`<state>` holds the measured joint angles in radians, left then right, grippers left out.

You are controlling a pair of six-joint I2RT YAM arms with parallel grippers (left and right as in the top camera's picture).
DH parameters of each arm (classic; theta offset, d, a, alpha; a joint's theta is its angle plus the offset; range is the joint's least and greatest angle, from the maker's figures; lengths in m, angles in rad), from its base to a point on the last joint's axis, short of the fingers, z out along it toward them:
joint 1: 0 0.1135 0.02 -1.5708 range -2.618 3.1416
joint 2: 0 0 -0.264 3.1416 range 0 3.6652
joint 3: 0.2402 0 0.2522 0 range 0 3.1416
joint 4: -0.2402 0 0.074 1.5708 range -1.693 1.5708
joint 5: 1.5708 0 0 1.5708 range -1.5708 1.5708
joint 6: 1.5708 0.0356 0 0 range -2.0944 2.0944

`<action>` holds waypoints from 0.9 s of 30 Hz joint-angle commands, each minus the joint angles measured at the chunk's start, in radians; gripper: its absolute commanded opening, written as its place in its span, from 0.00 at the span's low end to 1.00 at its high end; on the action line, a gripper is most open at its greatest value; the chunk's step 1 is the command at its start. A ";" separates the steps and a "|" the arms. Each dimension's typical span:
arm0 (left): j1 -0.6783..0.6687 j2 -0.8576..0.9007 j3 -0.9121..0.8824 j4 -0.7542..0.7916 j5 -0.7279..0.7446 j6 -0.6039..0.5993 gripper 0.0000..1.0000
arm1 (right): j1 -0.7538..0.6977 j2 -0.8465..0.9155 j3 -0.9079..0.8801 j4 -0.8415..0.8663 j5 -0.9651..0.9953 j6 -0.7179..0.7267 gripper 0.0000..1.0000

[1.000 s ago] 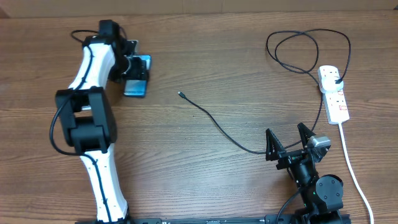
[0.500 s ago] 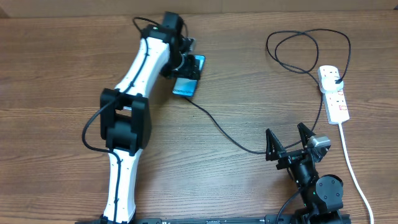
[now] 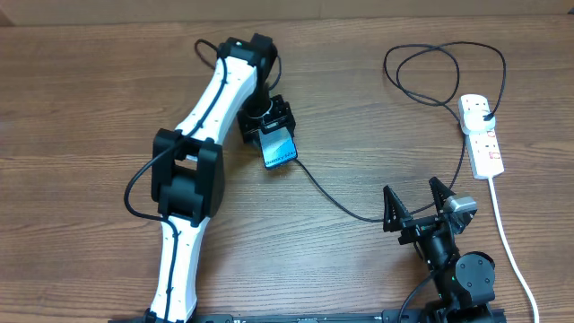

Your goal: Plug charger to phone and switch on socket

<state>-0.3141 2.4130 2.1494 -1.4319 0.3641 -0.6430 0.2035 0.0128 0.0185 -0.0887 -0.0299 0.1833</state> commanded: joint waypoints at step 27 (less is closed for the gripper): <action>0.117 -0.006 0.033 -0.259 0.386 -0.029 0.04 | -0.002 -0.010 -0.011 0.008 -0.006 -0.002 1.00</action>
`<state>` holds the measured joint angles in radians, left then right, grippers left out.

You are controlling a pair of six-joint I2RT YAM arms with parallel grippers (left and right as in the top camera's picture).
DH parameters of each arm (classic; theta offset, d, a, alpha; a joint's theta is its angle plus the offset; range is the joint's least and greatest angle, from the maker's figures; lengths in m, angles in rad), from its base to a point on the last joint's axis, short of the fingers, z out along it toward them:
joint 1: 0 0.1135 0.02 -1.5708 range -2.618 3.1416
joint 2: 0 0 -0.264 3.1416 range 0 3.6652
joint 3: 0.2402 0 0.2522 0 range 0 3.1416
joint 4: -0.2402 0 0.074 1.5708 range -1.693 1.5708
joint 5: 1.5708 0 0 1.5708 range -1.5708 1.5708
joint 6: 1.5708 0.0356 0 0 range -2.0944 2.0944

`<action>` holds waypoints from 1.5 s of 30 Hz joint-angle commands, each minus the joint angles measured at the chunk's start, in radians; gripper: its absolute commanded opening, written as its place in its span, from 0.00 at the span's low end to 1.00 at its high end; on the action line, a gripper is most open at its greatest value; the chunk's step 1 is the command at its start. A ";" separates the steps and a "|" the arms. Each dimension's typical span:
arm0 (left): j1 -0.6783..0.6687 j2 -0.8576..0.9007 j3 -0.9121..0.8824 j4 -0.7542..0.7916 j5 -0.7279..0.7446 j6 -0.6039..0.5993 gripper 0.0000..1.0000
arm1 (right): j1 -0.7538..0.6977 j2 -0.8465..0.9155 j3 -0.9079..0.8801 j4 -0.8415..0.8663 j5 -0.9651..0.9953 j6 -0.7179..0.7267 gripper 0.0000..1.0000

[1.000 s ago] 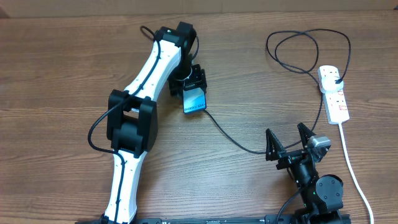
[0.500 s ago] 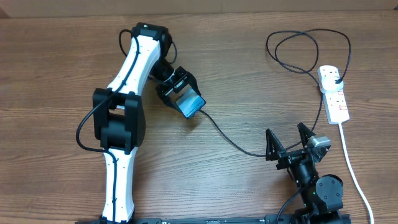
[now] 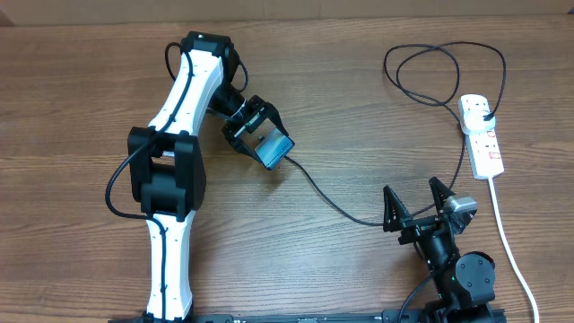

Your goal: Plug charger to phone and switch on socket

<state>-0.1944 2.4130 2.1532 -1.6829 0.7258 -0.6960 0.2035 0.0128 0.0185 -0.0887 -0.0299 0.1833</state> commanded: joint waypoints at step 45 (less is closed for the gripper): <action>-0.115 -0.006 0.029 0.349 -0.235 -0.203 0.04 | 0.226 0.428 0.099 0.142 -0.248 0.710 0.99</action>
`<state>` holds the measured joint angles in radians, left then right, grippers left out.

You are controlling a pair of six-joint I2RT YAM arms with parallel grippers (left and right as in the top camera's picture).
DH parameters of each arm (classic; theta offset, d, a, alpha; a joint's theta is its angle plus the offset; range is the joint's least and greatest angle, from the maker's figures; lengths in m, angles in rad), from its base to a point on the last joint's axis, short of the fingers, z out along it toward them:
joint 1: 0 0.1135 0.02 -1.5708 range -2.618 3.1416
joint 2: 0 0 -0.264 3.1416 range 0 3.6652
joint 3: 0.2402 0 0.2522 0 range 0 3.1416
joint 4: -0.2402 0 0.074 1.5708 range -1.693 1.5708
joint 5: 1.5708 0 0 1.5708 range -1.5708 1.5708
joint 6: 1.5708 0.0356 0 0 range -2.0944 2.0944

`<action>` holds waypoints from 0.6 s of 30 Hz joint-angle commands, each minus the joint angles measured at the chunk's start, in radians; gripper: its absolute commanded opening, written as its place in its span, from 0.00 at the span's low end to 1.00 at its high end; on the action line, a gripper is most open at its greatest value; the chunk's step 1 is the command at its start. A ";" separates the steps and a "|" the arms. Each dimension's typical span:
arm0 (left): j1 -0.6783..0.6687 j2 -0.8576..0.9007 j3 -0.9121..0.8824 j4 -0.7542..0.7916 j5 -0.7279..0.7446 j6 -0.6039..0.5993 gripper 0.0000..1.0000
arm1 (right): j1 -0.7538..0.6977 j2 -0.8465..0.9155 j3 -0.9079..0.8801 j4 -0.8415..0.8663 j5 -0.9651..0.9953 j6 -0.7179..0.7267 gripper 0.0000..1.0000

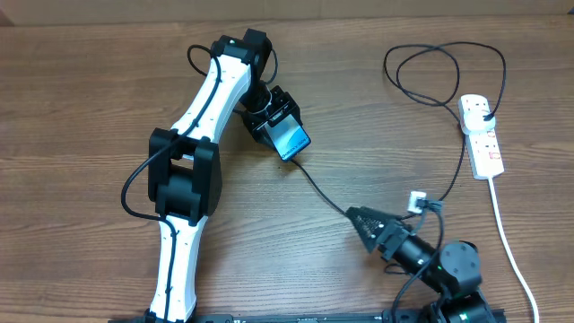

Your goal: Plug charger to phone and switch on socket

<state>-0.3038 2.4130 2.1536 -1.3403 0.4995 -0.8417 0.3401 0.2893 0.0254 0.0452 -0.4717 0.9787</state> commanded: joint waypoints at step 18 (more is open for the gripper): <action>0.000 -0.006 0.029 0.003 0.001 -0.146 0.04 | 0.236 1.359 0.747 0.188 0.322 -0.165 0.97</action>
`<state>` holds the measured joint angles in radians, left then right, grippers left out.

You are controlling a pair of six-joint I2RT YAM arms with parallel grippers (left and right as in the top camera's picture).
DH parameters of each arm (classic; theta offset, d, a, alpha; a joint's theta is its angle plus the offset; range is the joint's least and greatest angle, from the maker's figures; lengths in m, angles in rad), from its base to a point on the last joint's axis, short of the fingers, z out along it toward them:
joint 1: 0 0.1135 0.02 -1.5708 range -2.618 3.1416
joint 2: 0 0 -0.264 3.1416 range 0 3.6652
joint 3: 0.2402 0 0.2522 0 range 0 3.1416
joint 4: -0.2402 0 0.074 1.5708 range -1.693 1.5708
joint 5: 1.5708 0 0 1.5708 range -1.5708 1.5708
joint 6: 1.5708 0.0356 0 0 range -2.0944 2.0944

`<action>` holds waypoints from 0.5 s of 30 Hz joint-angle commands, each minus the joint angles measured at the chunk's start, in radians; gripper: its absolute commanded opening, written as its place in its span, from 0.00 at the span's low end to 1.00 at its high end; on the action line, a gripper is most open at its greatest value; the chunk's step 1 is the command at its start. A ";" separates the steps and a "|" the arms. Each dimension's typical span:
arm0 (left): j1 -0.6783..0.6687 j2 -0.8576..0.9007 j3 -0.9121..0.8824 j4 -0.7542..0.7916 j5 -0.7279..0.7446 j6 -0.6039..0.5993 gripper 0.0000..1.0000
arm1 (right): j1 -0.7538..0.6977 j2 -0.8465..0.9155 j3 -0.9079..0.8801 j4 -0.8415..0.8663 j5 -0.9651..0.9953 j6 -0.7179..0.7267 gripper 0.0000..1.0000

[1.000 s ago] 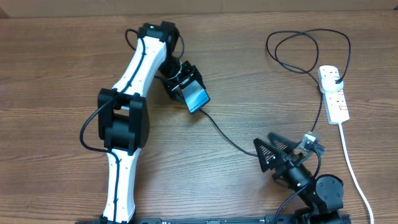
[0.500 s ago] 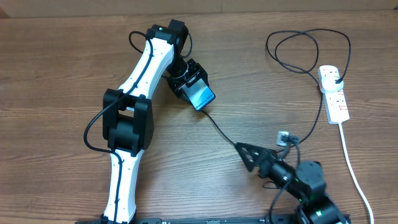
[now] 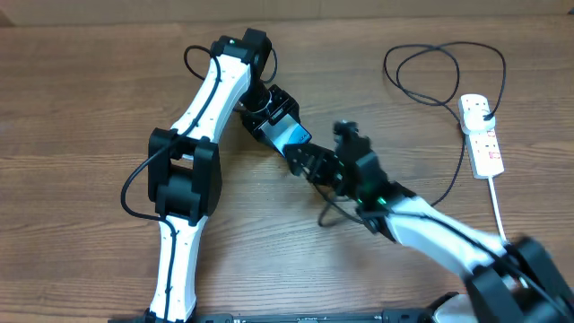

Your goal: Plug charger to phone and switch on socket

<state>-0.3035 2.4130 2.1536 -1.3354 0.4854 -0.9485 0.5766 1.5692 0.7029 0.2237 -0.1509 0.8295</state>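
Observation:
My left gripper (image 3: pixel 276 121) is shut on the phone (image 3: pixel 291 136), whose blue screen faces up and tilts down to the right. The black charger cable (image 3: pixel 446 46) loops at the back right and runs to the white socket strip (image 3: pixel 482 139), where a plug sits in it. Another stretch of the cable bunches under the right arm. My right gripper (image 3: pixel 303 161) is blurred, right at the phone's lower end, and looks shut on the cable's phone end. The plug tip itself is hidden.
The strip's white lead (image 3: pixel 499 206) runs down the right side towards the front edge. My left arm's elbow (image 3: pixel 184 175) stands over the table's left middle. The wooden table (image 3: pixel 81 108) lies bare to the left.
My right arm has reached from the front right up and left to the phone's lower end, and the cable now bunches under it. The left gripper and phone have hardly moved.
My left gripper held the phone near the table's middle while the right gripper stood open at the front right. The phone then sat further left, then right again, and the right gripper lay on the cable. Now the right gripper is at the phone.

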 commanded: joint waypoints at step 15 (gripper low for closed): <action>0.009 -0.006 0.029 0.006 0.027 -0.041 0.04 | -0.040 0.220 0.102 0.092 0.047 0.025 0.80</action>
<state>-0.3035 2.4130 2.1628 -1.3304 0.5045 -0.9962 0.5625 1.7840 0.7765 0.3126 -0.1047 0.8558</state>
